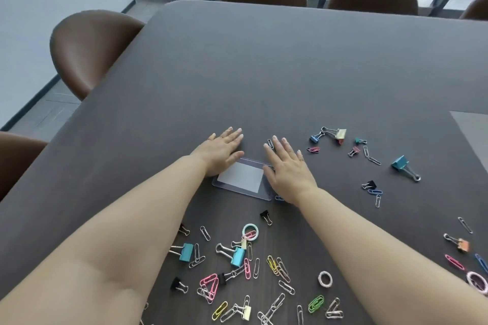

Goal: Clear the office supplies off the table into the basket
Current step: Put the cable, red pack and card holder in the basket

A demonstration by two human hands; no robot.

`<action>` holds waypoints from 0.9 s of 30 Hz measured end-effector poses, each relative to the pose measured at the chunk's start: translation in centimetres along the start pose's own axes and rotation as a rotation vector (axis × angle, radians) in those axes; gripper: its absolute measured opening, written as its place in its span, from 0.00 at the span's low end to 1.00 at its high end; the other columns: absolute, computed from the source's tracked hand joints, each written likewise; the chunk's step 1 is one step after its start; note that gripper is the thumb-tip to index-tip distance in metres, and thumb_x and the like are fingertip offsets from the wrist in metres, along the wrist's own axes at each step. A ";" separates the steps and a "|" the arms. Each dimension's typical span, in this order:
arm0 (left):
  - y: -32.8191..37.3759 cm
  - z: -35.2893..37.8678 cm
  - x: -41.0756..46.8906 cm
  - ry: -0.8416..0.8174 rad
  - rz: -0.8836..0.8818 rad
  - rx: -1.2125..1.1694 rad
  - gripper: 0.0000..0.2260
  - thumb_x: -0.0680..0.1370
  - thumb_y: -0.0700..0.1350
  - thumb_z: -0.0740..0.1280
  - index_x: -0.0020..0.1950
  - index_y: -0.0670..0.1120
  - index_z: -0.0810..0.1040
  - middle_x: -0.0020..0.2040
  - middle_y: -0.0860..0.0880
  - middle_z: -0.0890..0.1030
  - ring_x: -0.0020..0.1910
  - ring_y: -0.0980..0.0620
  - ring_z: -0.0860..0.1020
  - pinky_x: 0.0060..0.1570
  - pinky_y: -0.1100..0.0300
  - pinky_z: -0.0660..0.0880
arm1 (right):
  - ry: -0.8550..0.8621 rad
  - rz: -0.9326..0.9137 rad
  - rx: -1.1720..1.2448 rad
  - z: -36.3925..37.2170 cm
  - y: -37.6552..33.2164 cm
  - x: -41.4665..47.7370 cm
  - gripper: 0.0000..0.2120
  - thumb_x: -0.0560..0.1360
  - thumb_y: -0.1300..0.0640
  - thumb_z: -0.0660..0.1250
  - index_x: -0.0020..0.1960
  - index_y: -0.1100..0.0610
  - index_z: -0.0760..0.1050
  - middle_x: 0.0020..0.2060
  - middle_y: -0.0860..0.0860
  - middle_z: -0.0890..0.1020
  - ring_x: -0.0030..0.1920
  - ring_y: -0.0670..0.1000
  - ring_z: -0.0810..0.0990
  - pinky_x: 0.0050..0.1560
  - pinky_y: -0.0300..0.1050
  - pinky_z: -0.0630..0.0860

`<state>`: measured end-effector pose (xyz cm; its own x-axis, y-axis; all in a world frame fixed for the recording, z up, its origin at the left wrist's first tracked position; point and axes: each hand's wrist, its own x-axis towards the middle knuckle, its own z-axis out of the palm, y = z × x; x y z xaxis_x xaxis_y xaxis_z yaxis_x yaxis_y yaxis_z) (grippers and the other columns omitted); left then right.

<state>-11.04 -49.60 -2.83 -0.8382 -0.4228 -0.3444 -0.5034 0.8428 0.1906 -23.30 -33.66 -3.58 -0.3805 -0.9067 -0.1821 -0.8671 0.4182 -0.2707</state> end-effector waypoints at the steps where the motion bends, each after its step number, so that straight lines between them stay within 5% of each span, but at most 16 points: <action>1: 0.0 0.2 0.0 -0.004 0.012 -0.009 0.24 0.82 0.52 0.48 0.76 0.46 0.47 0.76 0.52 0.43 0.74 0.56 0.42 0.72 0.52 0.43 | -0.034 0.005 -0.012 0.1 0.0 0.9 0.26 0.81 0.47 0.47 0.76 0.51 0.45 0.76 0.49 0.43 0.75 0.49 0.39 0.74 0.54 0.42; 7: -1.9 1.7 -2.6 0.103 -0.113 -0.144 0.24 0.81 0.53 0.45 0.76 0.45 0.49 0.77 0.52 0.46 0.74 0.56 0.43 0.72 0.52 0.43 | -0.099 0.050 0.018 0.1 1.1 1.4 0.26 0.81 0.45 0.44 0.76 0.53 0.45 0.76 0.47 0.44 0.75 0.47 0.40 0.74 0.51 0.41; 13: -0.2 5.6 -11.8 0.169 -0.246 -0.293 0.25 0.81 0.54 0.45 0.75 0.44 0.50 0.76 0.51 0.47 0.74 0.55 0.43 0.72 0.51 0.40 | -0.086 0.162 0.150 0.7 1.5 -7.8 0.25 0.81 0.48 0.45 0.76 0.55 0.46 0.76 0.47 0.44 0.75 0.47 0.40 0.73 0.46 0.39; 19: 6.2 8.7 -18.5 0.106 -0.123 -0.387 0.51 0.61 0.75 0.26 0.75 0.47 0.51 0.73 0.59 0.47 0.73 0.59 0.43 0.71 0.52 0.40 | -0.175 -0.023 0.109 2.9 -2.6 -15.5 0.25 0.81 0.48 0.46 0.76 0.53 0.45 0.76 0.47 0.43 0.75 0.46 0.39 0.73 0.44 0.38; 21: 7.7 9.4 -19.7 0.138 -0.078 -0.358 0.47 0.65 0.74 0.33 0.74 0.48 0.58 0.74 0.58 0.54 0.74 0.58 0.49 0.72 0.53 0.44 | -0.148 -0.095 0.137 3.1 -3.6 -17.1 0.25 0.80 0.46 0.45 0.75 0.53 0.54 0.76 0.47 0.50 0.75 0.47 0.46 0.73 0.43 0.42; 24: 8.5 9.4 -20.2 0.288 0.039 -0.269 0.29 0.72 0.60 0.48 0.67 0.48 0.71 0.68 0.52 0.70 0.70 0.51 0.64 0.68 0.48 0.63 | -0.005 -0.109 0.242 2.4 -3.7 -18.2 0.21 0.79 0.51 0.50 0.69 0.54 0.67 0.73 0.47 0.62 0.71 0.50 0.63 0.70 0.41 0.56; 27: 8.7 8.2 -18.3 0.386 0.081 -0.166 0.18 0.74 0.50 0.58 0.61 0.47 0.76 0.63 0.48 0.76 0.65 0.45 0.72 0.62 0.46 0.70 | 0.076 -0.033 0.233 1.3 -2.0 -16.7 0.19 0.79 0.60 0.53 0.70 0.54 0.65 0.74 0.47 0.59 0.71 0.51 0.60 0.70 0.43 0.57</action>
<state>1.60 -31.79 -2.38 -0.8773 -0.4781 0.0413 -0.4335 0.8265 0.3591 -14.82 -19.28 -1.27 -0.3842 -0.9178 -0.1002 -0.7850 0.3819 -0.4878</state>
